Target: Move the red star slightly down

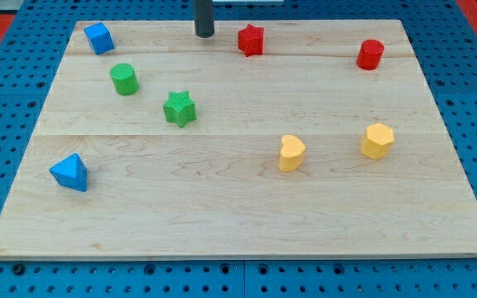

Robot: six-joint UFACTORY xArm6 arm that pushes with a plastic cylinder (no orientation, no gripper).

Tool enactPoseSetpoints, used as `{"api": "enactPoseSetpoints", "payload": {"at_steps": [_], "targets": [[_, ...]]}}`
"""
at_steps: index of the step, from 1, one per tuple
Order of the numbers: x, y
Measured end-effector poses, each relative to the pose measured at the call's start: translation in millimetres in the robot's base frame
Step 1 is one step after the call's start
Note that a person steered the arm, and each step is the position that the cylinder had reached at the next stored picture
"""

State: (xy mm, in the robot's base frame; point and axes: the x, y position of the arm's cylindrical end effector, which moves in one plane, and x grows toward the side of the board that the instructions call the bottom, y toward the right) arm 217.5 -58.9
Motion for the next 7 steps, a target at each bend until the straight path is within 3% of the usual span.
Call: {"api": "enactPoseSetpoints", "payload": {"at_steps": [3, 7], "targets": [[0.0, 5.5], [0.1, 84.1]]}}
